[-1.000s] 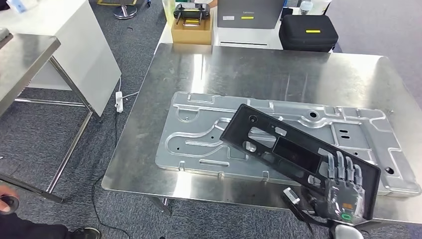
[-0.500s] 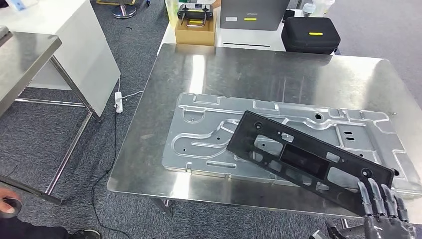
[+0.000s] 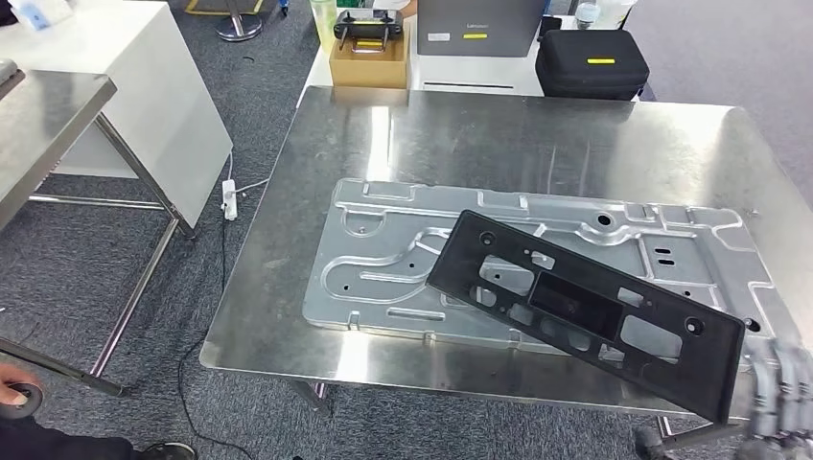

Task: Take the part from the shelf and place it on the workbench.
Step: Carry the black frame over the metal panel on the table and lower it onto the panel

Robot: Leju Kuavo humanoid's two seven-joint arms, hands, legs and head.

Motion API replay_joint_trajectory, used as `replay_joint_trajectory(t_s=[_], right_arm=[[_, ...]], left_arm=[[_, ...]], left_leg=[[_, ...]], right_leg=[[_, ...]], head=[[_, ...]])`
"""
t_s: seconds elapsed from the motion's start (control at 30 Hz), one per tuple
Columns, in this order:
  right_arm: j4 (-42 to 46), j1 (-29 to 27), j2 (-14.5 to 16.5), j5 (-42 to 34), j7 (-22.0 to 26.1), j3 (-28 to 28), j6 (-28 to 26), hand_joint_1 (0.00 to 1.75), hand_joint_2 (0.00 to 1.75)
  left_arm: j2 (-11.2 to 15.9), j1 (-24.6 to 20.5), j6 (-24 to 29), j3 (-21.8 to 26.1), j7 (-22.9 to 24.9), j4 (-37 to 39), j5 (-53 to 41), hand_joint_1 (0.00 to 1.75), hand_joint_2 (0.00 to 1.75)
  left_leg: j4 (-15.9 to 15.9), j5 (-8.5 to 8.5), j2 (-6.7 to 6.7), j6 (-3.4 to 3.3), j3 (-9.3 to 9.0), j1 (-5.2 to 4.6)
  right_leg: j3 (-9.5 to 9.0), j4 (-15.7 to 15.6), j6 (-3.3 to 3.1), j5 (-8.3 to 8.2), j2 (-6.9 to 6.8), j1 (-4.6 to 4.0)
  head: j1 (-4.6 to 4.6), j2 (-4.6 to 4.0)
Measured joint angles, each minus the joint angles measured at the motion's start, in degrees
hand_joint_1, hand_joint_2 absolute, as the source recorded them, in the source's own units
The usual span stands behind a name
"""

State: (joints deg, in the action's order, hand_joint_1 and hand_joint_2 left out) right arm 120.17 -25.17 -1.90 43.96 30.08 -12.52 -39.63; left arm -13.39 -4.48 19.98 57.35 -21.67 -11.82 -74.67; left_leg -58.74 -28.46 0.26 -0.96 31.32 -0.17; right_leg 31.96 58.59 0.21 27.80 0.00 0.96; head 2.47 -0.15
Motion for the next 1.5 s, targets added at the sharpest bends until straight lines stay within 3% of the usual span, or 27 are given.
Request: replay_joint_trajectory(t_s=[0.07, 0.13, 0.17, 0.2, 0.23, 0.3, 0.37, 0.47, 0.53, 0.57, 0.63, 0.67, 0.7, 0.73, 0.8, 0.87, 0.93, 1.0, 1.03, 1.1, 1.17, 1.2, 1.23, 1.27, 1.33, 1.37, 1.5], right_arm=[[0.3, 1.8, 4.6, -4.1, 3.9, -1.7, 0.0, 0.0, 1.75], [0.5, 3.1, 8.3, -6.5, 5.8, -2.6, -0.1, 0.0, 1.75], [0.5, 3.6, 9.7, -7.0, 6.2, -2.9, -0.1, 0.0, 1.75], [0.5, 3.9, 11.0, -7.4, 6.5, -3.2, -0.1, 0.0, 1.75], [0.5, 4.2, 11.9, -7.6, 6.6, -3.4, -0.1, 0.0, 1.75], [0.5, 4.7, 13.4, -8.0, 6.8, -3.7, -0.1, 0.0, 1.75], [0.4, 5.0, 14.4, -8.5, 7.1, -3.9, -0.1, 0.0, 1.75], [-0.3, 5.7, 15.1, -8.4, 6.5, -4.0, 0.0, 0.0, 1.75], [-1.2, 6.1, 15.3, -8.2, 5.8, -4.0, 0.0, 0.0, 1.75], [-1.6, 6.3, 15.3, -8.1, 5.5, -4.0, 0.0, 0.0, 1.75], [-2.5, 6.6, 15.3, -8.0, 5.1, -4.0, 0.0, 0.0, 1.75], [-2.9, 6.7, 15.3, -8.0, 5.0, -4.0, 0.0, 0.0, 1.75], [-3.3, 6.8, 15.3, -8.0, 4.9, -4.0, 0.0, 0.0, 1.75], [-3.6, 6.9, 15.3, -8.0, 4.8, -4.0, 0.0, 0.0, 1.75], [-4.1, 7.1, 15.3, -8.0, 4.8, -4.0, 0.0, 0.0, 1.75], [-4.4, 7.4, 15.3, -8.0, 4.8, -4.0, 0.0, 0.0, 1.75], [-4.7, 7.6, 15.3, -8.1, 4.7, -4.0, 0.0, 0.0, 1.75], [-5.0, 7.6, 15.3, -8.2, 4.5, -4.0, 0.0, 0.0, 1.75], [-5.1, 7.7, 15.3, -8.3, 4.4, -3.9, 0.0, 0.0, 1.75], [-5.3, 7.8, 15.3, -8.3, 4.2, -3.8, 0.0, 0.0, 1.75], [-5.5, 7.9, 15.3, -8.4, 4.1, -3.6, 0.0, 0.0, 1.75], [-5.7, 7.9, 15.3, -8.4, 4.0, -3.4, 0.0, 0.0, 1.75], [-5.9, 7.9, 15.3, -8.4, 3.9, -3.3, 0.0, 0.0, 1.75], [-6.0, 7.9, 15.3, -8.4, 3.9, -3.2, 0.0, 0.0, 1.75], [-6.1, 8.0, 15.3, -8.4, 3.7, -3.0, -0.1, 0.0, 1.75], [-6.2, 8.1, 15.3, -8.4, 3.6, -2.9, -0.1, 0.0, 1.75], [-6.5, 8.1, 15.3, -8.4, 3.1, -2.6, 0.0, 0.0, 1.75]], left_arm=[[0.0, 0.0, 1.1, 0.0, 0.6, 0.0, -0.3, 0.0, 0.0], [0.0, 0.0, 1.8, 0.0, 1.1, 0.0, -0.4, 0.0, 0.0], [0.0, 0.1, 2.0, 0.0, 1.2, 0.0, -0.5, 0.0, 0.0], [0.0, 0.1, 2.2, 0.0, 1.3, 0.0, -0.5, 0.0, 0.0], [0.0, 0.1, 2.2, 0.0, 1.4, 0.0, -0.5, 0.0, 0.0], [0.0, 0.0, 2.3, 0.0, 1.5, 0.0, -0.5, 0.0, 0.0], [0.0, -0.1, 2.5, 0.0, 1.6, 0.0, -0.5, 0.0, 0.0], [0.0, -0.2, 2.8, 0.0, 1.8, 0.0, -0.3, 0.0, 0.0], [0.0, -0.3, 3.0, 0.0, 1.9, 0.0, -0.1, 0.0, 0.0], [0.0, -0.3, 3.0, 0.0, 2.0, 0.0, 0.0, 0.0, 0.0], [0.0, -0.4, 3.1, 0.0, 2.1, 0.0, 0.1, 0.0, 0.0], [0.0, -0.4, 3.1, 0.0, 2.2, 0.0, 0.1, 0.0, 0.0], [0.0, -0.4, 3.1, 0.0, 2.2, 0.0, 0.1, 0.0, 0.0], [0.0, -0.4, 3.1, 0.0, 2.3, 0.0, 0.1, 0.0, 0.0], [-0.1, -0.4, 3.1, 0.0, 2.3, 0.0, 0.1, 0.0, 0.0], [-0.1, -0.5, 3.1, 0.0, 2.3, 0.0, 0.1, 0.0, 0.0], [-0.2, -0.5, 3.1, 0.0, 2.4, 0.0, 0.1, 0.0, 0.0], [-0.2, -0.5, 3.1, 0.0, 2.4, 0.0, 0.1, 0.0, 0.0], [-0.1, -0.5, 3.2, 0.0, 2.5, 0.0, 0.1, 0.0, 0.0], [-0.1, -0.5, 3.2, 0.0, 2.5, 0.0, 0.1, 0.0, 0.0], [-0.1, -0.5, 3.2, 0.0, 2.5, 0.0, 0.1, 0.0, 0.0], [-0.1, -0.5, 3.2, 0.0, 2.5, 0.0, 0.2, 0.0, 0.0], [-0.1, -0.5, 3.2, 0.0, 2.5, 0.0, 0.2, 0.0, 0.0], [-0.1, -0.5, 3.2, 0.0, 2.5, 0.0, 0.2, 0.0, 0.0], [-0.1, -0.5, 3.2, 0.0, 2.4, 0.0, 0.2, 0.0, 0.0], [-0.1, -0.6, 3.2, 0.0, 2.4, 0.0, 0.2, 0.0, 0.0], [-0.1, -0.5, 3.2, 0.0, 2.6, 0.0, 0.3, 0.0, 0.0]], left_leg=[[-4.5, -2.96, -0.05, 0.54, 1.98, 0.14], [-12.0, -6.56, -0.06, 0.83, 5.3, 0.27], [-14.6, -7.29, -0.06, 0.91, 6.46, 0.33], [-15.3, -6.95, -0.06, 0.94, 6.74, 0.35], [-13.8, -5.52, -0.05, 0.9, 5.96, 0.37], [-6.2, -1.62, -0.05, 0.64, 2.37, 0.39], [-0.6, 0.24, -0.08, 0.25, -0.14, 0.29], [0.6, 0.62, -0.18, -0.58, -0.37, 0.17], [1.0, 1.17, -0.11, -1.38, -0.28, 0.27], [1.2, 1.4, -0.05, -1.71, -0.16, 0.32], [1.1, 1.61, 0.0, -2.02, 0.28, 0.22], [1.0, 1.67, 0.02, -2.08, 0.52, 0.15], [0.8, 1.72, 0.02, -2.11, 0.72, 0.09], [0.6, 1.74, 0.0, -2.12, 0.87, 0.05], [0.4, 1.76, -0.07, -2.08, 0.96, 0.02], [0.2, 1.88, -0.13, -1.7, 1.12, -0.16], [0.2, 2.16, -0.14, -1.06, 1.36, -0.24], [0.0, 2.08, -0.23, -0.4, 1.62, -0.23], [-0.9, 1.17, -0.29, -0.08, 2.03, -0.22], [-6.1, -2.84, -0.37, 0.48, 4.05, -0.02], [-13.2, -6.85, -0.35, 0.86, 6.42, 0.2], [-14.9, -7.43, -0.34, 0.98, 6.69, 0.28], [-14.6, -6.95, -0.33, 1.05, 5.95, 0.35], [-12.0, -5.56, -0.32, 1.04, 4.12, 0.41], [-4.2, -2.82, -0.35, 0.83, -0.54, 0.4], [-1.4, -2.1, -0.37, 0.62, -2.0, 0.33], [0.7, -1.15, -0.3, -0.66, -2.29, 0.26]], right_leg=[[0.03, -0.2, -0.7, -0.22, -0.1, 0.13], [0.18, -0.1, -1.0, -0.23, -0.14, -0.01], [0.21, -0.1, -1.04, -0.21, -0.14, -0.06], [0.21, 0.0, -1.06, -0.19, -0.13, -0.09], [0.16, 0.1, -1.06, -0.17, -0.11, -0.1], [0.01, 0.2, -0.94, -0.08, -0.07, -0.14], [0.09, 0.4, -0.55, -0.02, -0.05, -0.34], [0.32, 0.4, 0.36, -0.25, -0.05, -0.43], [0.89, 1.8, 0.91, 1.09, -0.03, -0.29], [1.81, 4.1, 1.14, 2.77, -0.03, -0.21], [4.89, 11.5, 1.48, 6.89, -0.03, -0.14], [6.2, 14.7, 1.57, 8.07, -0.04, -0.13], [6.67, 16.2, 1.58, 8.17, -0.04, -0.14], [6.0, 15.3, 1.49, 7.15, -0.04, -0.14], [1.99, 8.0, 1.05, 3.61, -0.03, -0.2], [-1.08, 1.7, 0.54, 1.65, -0.02, -0.51], [-1.41, 0.3, 0.15, 1.35, 0.02, -0.85], [-1.15, -0.1, -0.49, 0.73, -0.02, -0.6], [-1.0, -0.4, -0.87, 0.35, -0.1, -0.43], [-0.47, -0.6, -1.41, -0.28, -0.33, -0.27], [0.34, -0.3, -1.56, -0.62, -0.51, -0.34], [0.74, -0.1, -1.52, -0.73, -0.58, -0.35], [1.09, 0.2, -1.46, -0.82, -0.61, -0.34], [1.39, 0.4, -1.4, -0.87, -0.62, -0.32], [1.83, 1.1, -1.19, -0.96, -0.62, -0.39], [2.02, 1.3, -0.97, -1.06, -0.62, -0.46], [2.34, 1.3, 0.44, -1.65, -0.53, -0.51]], head=[[-0.03, 0.0], [-0.05, 0.0], [-0.05, 0.0], [-0.05, 0.0], [-0.05, 0.0], [-0.04, 0.0], [-0.02, 0.0], [-0.01, 0.0], [0.01, 0.0], [0.03, 0.0], [0.04, 0.0], [0.04, 0.0], [0.03, 0.0], [0.04, 0.0], [0.03, 0.0], [0.02, 0.0], [0.01, 0.0], [0.02, 0.0], [-0.05, 0.0], [-0.19, 0.0], [-0.26, 0.0], [-0.26, 0.0], [-0.26, 0.0], [-0.26, 0.0], [-0.26, 0.0], [-0.25, 0.0], [-0.23, 0.0]])
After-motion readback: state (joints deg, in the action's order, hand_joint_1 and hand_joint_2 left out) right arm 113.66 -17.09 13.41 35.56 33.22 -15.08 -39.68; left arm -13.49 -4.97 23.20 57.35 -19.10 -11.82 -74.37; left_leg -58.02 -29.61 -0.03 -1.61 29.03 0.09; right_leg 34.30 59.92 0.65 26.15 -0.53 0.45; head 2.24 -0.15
